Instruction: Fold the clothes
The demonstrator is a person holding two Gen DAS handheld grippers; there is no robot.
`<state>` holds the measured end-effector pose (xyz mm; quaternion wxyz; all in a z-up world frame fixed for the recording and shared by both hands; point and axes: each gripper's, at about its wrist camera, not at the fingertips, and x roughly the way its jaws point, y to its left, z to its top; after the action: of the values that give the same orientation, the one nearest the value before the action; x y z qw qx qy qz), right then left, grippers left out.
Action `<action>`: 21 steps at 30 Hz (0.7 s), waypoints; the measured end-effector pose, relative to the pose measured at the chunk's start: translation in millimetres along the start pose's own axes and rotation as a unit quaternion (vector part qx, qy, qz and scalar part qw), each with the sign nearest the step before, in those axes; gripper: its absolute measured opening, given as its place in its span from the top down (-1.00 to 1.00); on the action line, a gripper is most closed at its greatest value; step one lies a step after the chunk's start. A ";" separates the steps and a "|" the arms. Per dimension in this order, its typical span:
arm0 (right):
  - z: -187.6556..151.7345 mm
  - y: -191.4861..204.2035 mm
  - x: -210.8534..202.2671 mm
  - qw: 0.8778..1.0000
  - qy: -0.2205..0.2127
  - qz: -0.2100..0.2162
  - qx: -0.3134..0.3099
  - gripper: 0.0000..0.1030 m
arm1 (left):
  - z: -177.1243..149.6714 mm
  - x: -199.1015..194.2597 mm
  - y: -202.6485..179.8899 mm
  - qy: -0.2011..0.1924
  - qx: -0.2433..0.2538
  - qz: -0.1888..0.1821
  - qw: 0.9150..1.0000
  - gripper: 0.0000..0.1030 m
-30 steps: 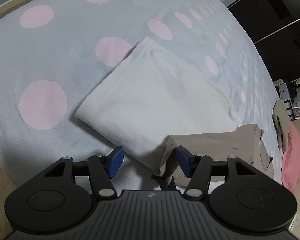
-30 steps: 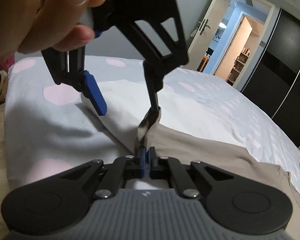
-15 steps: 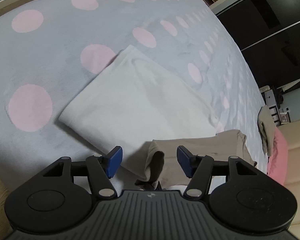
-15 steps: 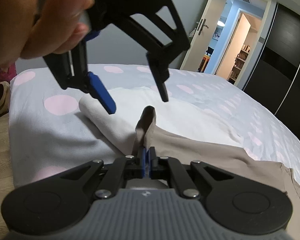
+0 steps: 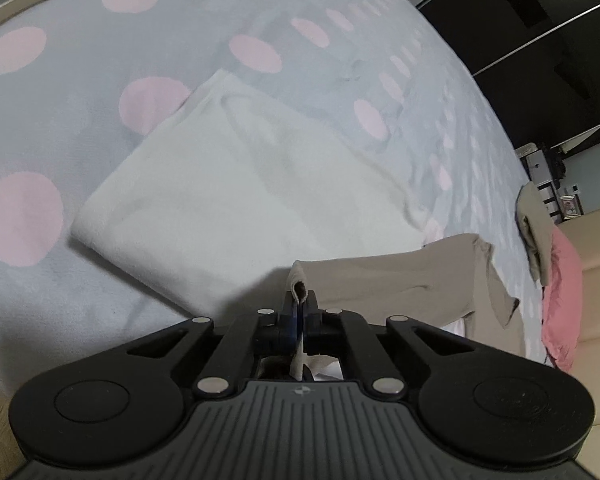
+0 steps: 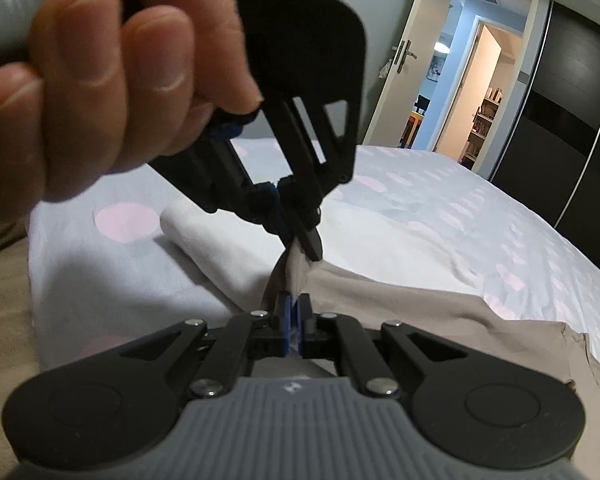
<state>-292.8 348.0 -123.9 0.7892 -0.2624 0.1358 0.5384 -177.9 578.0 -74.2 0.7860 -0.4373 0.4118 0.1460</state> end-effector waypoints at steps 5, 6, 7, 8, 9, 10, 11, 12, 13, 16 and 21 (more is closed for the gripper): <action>16.6 -22.4 -22.3 0.999 -0.017 0.005 0.036 0.93 | 2.6 -25.6 -34.8 -0.025 0.037 -0.006 0.999 0.99; 20.8 -27.8 -28.2 0.999 -0.021 0.004 0.042 0.93 | 2.3 -31.2 -47.5 -0.031 0.057 -0.003 0.998 0.99; 25.0 -33.2 -34.1 0.999 -0.025 0.004 0.048 0.93 | 1.6 -34.2 -59.3 -0.033 0.076 0.003 0.997 0.99; 29.8 -39.7 -40.3 0.998 -0.026 0.005 0.053 0.93 | 0.7 -36.4 -71.0 -0.032 0.089 0.005 0.995 0.99; 34.6 -46.9 -46.5 0.998 -0.026 0.009 0.058 0.93 | -0.2 -38.5 -82.8 -0.031 0.102 0.005 0.994 0.99; 38.6 -54.7 -52.6 0.998 -0.025 0.013 0.063 0.93 | -1.1 -40.1 -94.6 -0.030 0.109 0.000 0.994 0.99; 42.6 -62.5 -58.8 0.997 -0.024 0.017 0.068 0.93 | -2.1 -41.6 -106.6 -0.029 0.117 -0.005 0.993 0.99; 45.6 -72.1 -65.7 0.997 -0.025 0.017 0.074 0.93 | -3.7 -42.3 -119.7 -0.029 0.129 -0.005 0.991 0.99; 48.7 -81.7 -72.6 0.996 -0.026 0.017 0.081 0.93 | -5.4 -43.0 -132.8 -0.029 0.140 -0.006 0.990 0.99; 50.9 -114.6 -95.3 0.993 -0.032 0.009 0.109 0.93 | -11.0 -42.7 -172.7 -0.028 0.160 -0.018 0.986 0.99; 47.0 -174.2 -135.7 0.986 -0.043 -0.010 0.160 0.93 | -25.7 -39.4 -247.9 -0.021 0.207 -0.037 0.977 0.99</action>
<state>-187.6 219.5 29.0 0.8317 -0.1107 0.1840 0.5120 -69.4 419.9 89.8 0.8729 -0.2766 0.4002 0.0375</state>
